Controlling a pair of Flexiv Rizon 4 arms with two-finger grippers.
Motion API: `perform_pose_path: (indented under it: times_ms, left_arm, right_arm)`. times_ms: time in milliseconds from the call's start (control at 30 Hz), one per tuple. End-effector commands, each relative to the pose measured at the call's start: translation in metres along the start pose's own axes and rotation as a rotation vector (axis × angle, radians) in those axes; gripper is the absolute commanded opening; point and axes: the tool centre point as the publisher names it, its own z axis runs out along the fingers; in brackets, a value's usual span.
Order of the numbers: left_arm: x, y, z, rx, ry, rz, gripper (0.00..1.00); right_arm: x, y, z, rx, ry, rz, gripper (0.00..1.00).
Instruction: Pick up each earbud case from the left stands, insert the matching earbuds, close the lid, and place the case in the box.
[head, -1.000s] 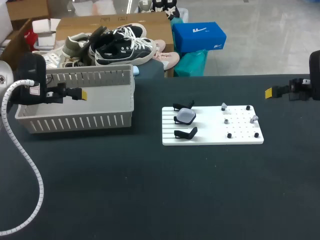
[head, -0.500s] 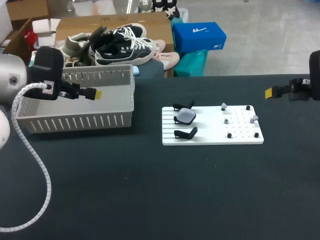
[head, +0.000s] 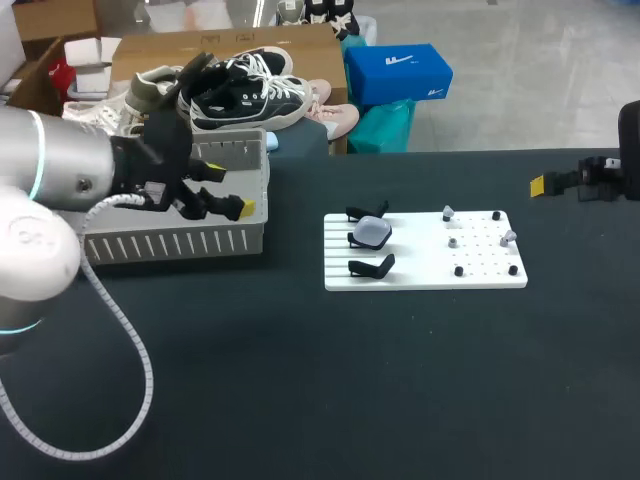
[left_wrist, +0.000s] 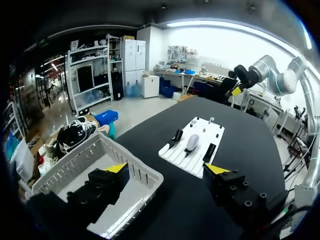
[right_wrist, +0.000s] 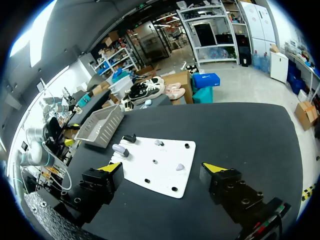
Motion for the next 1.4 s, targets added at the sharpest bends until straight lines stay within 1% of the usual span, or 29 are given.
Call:
perform_pose_path:
  times_ms: [33,167,200,267,967,1133,1267,1400]
  left_arm:
    - [-0.004,0.005,0.022,0.234,-0.055,0.072,1.0]
    - [-0.008,0.0,0.035,0.282,-0.025,0.1,1.0]
    - [-0.01,-0.002,0.038,0.279,-0.023,0.096,1.0]
    - [-0.015,-0.004,0.04,0.307,0.005,0.075,1.0]
    - [-0.015,-0.004,0.04,0.307,0.005,0.075,1.0]
    - [-0.016,-0.008,0.051,0.355,-0.005,0.163,1.0]
    - [-0.02,-0.01,0.068,0.385,0.002,0.225,1.0]
    - [-0.024,-0.012,0.087,0.434,-0.007,0.249,1.0]
  right_arm:
    - [0.0,0.0,-0.001,0.0,0.001,0.0,1.0]
    - [0.0,0.0,-0.001,0.0,0.001,0.0,1.0]
    - [0.0,0.0,-0.001,0.0,0.001,0.0,1.0]
    - [0.0,0.0,-0.001,0.0,0.001,0.0,1.0]
    - [0.0,0.0,-0.001,0.0,0.001,0.0,1.0]
    - [0.0,0.0,-0.001,0.0,0.001,0.0,1.0]
    - [0.0,0.0,-0.001,0.0,0.001,0.0,1.0]
    - [0.0,0.0,-0.001,0.0,0.001,0.0,1.0]
